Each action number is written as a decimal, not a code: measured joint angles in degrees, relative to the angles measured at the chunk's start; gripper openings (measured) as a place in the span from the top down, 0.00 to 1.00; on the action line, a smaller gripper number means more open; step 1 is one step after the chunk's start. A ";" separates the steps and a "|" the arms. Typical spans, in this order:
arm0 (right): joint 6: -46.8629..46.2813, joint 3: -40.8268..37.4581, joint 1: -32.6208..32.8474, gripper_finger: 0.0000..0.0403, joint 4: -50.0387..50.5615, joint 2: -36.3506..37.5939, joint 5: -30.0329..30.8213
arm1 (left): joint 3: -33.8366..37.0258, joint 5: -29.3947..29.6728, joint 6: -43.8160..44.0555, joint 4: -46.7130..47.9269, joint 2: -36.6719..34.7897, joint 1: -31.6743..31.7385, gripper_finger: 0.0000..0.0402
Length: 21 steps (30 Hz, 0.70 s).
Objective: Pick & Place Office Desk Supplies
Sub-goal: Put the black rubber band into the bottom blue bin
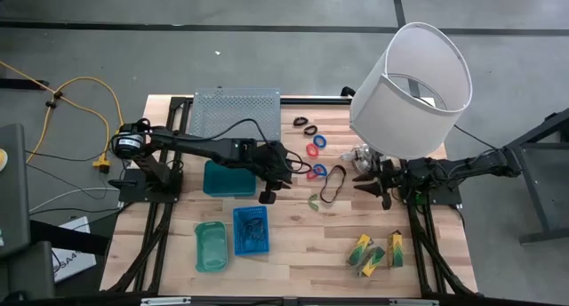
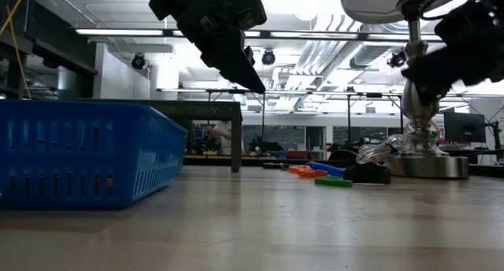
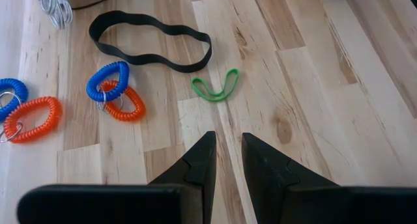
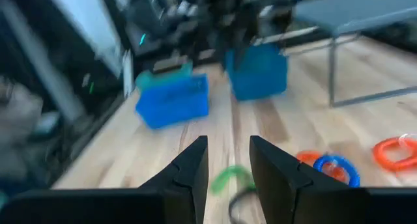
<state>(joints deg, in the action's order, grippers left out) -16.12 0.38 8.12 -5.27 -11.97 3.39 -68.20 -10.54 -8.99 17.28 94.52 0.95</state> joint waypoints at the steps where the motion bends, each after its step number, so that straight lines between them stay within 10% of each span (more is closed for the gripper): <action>1: -0.38 0.00 -0.01 0.75 -1.84 0.00 1.15 | 0.00 0.01 0.00 0.00 0.02 0.00 0.83; 21: -0.18 0.27 5.29 0.75 -21.52 -18.11 1.28 | 0.00 0.08 0.00 -1.75 0.00 0.00 0.83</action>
<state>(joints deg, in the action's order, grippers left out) -16.30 0.65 13.41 -26.79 -30.08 4.67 -68.20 -10.46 -9.00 15.53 94.52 0.95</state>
